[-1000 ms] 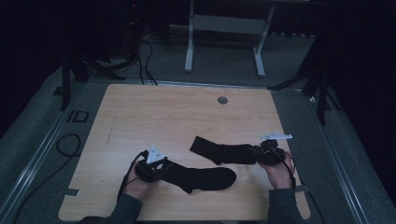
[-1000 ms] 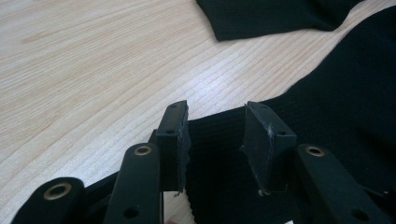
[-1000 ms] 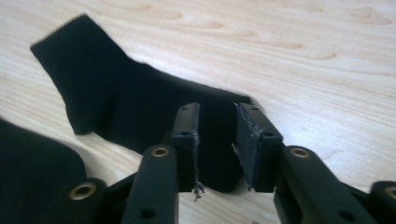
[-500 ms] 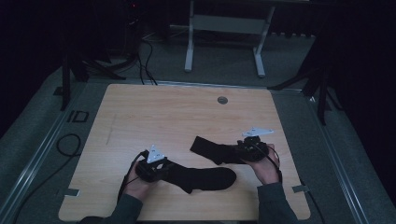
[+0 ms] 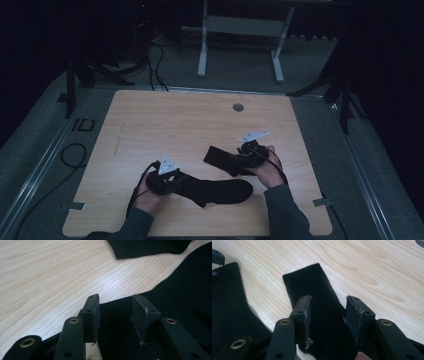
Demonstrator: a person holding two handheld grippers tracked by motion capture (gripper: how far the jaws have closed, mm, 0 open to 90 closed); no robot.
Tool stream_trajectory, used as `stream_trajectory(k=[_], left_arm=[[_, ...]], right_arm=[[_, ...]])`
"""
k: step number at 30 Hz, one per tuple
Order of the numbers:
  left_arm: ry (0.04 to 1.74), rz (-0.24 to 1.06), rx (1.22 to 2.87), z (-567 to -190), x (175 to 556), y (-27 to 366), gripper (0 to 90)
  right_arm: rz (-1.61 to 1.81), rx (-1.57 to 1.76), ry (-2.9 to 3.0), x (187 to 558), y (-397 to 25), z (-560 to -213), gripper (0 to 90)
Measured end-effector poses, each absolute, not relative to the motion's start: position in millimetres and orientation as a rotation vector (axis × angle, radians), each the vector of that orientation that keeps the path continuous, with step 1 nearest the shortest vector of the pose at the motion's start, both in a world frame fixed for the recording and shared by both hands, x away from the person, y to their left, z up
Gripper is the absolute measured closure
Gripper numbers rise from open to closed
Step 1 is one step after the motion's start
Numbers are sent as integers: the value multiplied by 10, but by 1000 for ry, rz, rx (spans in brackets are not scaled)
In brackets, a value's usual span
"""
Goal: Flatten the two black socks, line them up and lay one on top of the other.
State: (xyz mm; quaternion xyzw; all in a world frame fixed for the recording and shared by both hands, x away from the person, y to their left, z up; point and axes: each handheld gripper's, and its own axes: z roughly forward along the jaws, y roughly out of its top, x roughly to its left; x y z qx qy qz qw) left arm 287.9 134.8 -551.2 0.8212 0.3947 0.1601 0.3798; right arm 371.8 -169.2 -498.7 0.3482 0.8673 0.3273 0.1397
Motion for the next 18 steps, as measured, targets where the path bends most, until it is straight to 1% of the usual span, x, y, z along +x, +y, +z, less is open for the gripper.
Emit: stream_trajectory(k=[3,4,10,18], left_arm=[[1010,408,2095,-5512,2880,1347,585],[1009,410,2098,-5513,2881,1346,582],[1012,415,2097,-5510,2884,1353,579],[1014,419,2093,-5507,2882,1354,578]], right_arm=[[924,986,2520,3763,-1626,-5008,549],[886,941,2538,3830,-1522,-5050,541],[843,882,2576,3948,-1387,-5136,535],[827,874,2636,4010,-1267,-5283,516]])
